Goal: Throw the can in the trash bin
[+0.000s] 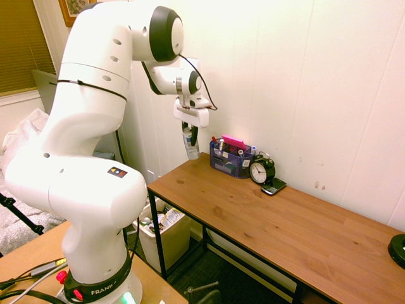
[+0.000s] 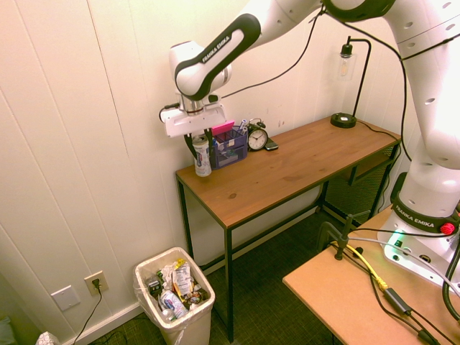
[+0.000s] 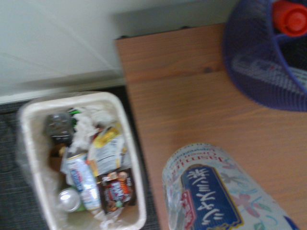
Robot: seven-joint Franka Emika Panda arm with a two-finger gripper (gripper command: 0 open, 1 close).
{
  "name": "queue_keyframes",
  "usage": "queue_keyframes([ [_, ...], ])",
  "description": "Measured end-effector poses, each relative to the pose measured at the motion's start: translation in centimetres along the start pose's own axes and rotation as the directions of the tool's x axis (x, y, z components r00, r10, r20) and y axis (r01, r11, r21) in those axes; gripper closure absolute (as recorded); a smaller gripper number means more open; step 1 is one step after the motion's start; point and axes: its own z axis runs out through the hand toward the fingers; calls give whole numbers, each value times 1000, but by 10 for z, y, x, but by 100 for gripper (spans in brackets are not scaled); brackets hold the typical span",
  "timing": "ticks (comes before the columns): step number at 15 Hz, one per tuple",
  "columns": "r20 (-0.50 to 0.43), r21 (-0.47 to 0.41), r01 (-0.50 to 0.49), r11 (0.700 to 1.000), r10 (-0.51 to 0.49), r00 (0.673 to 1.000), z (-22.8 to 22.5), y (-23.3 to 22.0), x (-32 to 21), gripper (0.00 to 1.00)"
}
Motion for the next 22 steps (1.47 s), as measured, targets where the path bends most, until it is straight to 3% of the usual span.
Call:
queue_keyframes([
  [3,0,46,97,994,-97,995,-71,9,-73,100],
  [5,-1,26,149,988,-149,989,-74,6,-120,100],
  [8,6,-46,178,983,-178,984,-23,-18,-160,100],
  [13,28,-172,154,973,-151,988,108,-62,-155,100],
  [14,35,-193,153,969,-149,988,133,-69,-155,0],
  [22,79,-196,159,968,-146,986,141,-77,-141,0],
])
